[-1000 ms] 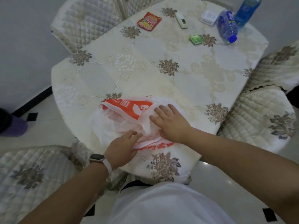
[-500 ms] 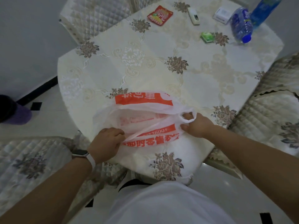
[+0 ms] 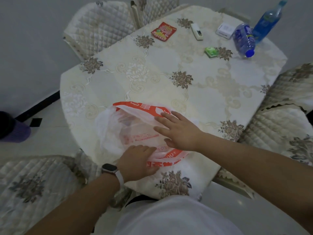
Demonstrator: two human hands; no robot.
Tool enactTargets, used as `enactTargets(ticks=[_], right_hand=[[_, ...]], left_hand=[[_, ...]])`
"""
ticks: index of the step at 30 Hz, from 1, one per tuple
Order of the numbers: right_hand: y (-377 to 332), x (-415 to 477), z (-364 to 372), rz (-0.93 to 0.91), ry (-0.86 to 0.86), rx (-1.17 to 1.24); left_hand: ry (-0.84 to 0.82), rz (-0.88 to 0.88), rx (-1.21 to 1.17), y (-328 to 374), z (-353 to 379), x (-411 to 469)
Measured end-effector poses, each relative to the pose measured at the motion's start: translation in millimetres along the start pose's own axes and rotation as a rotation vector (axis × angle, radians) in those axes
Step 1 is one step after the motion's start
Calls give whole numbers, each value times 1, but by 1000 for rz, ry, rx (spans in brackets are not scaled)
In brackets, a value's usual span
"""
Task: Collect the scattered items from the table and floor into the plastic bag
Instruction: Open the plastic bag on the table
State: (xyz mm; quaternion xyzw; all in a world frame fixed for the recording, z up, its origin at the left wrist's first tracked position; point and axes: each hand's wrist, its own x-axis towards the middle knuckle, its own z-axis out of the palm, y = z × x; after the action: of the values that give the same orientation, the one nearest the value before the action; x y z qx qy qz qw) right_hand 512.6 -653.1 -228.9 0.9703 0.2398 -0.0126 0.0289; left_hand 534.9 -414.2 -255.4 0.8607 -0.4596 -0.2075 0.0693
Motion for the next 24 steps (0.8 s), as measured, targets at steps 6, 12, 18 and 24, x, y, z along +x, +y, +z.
enactTargets(ticks=[6,12,18,24], right_hand=[[19,36,22,139,-221,-110],[59,50,36,267,-252,-13],[107,39,57,359,-199,15],[101,31,30,382,86,288]], left_hand=[[-26,-101,116,13,30,18],[169,-5,87,-7,41,-6],[276,-83,74,-14,52,-29],[317,-39,-64,2,36,-22]])
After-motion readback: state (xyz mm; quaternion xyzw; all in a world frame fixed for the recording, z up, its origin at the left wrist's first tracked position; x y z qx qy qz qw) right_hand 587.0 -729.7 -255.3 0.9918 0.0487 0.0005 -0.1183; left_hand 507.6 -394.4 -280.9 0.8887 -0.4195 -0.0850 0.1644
